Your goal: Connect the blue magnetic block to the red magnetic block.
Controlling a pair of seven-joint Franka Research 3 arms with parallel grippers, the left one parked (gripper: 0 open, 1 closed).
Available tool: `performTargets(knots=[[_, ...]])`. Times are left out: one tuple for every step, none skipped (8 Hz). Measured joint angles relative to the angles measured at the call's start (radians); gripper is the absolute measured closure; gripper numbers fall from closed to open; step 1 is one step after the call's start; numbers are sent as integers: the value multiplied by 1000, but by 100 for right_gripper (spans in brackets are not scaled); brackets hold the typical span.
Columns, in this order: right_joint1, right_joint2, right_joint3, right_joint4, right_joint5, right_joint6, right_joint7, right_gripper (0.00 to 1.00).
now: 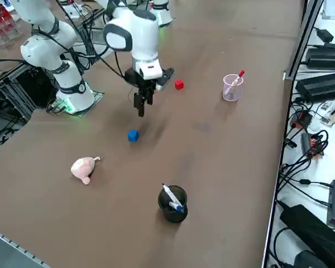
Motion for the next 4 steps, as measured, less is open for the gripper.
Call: performTargets(knots=[[-18, 32, 0, 0, -10, 16, -18, 0], [-42, 58, 0, -1, -13, 34, -49, 0], [-70, 75, -1, -6, -14, 63, -77, 0], [-94, 85, -1, -30, -14, 112, -90, 0]])
